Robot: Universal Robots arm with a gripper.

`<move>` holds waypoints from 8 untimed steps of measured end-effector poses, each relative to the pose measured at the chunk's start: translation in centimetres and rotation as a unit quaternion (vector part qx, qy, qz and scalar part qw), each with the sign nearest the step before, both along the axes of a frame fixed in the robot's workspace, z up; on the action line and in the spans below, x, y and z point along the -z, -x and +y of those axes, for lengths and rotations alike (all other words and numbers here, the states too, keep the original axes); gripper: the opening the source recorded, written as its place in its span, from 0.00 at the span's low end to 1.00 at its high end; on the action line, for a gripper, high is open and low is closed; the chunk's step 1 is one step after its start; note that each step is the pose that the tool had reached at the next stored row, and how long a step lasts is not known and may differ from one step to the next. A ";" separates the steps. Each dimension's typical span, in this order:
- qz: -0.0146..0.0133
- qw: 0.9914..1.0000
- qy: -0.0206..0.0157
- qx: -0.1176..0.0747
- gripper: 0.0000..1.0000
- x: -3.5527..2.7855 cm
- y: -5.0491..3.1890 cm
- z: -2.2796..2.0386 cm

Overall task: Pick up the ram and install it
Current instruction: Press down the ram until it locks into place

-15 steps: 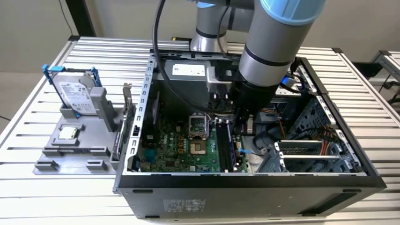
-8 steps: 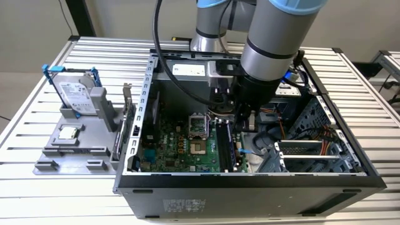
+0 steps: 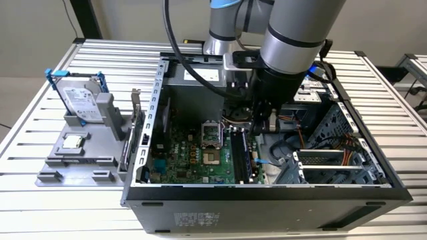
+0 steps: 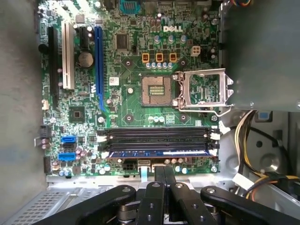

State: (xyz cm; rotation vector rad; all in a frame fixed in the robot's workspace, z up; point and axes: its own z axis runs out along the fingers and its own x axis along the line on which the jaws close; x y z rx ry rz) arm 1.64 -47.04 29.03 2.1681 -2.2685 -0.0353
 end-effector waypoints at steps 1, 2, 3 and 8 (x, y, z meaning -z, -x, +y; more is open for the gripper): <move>0.000 1.000 0.000 0.000 0.00 -0.24 0.00 0.00; 0.000 1.000 0.000 0.000 0.00 -0.47 0.00 0.00; 0.000 1.000 0.000 0.000 0.00 -0.71 0.00 0.00; 0.000 1.000 0.001 0.000 0.00 -0.97 0.00 0.00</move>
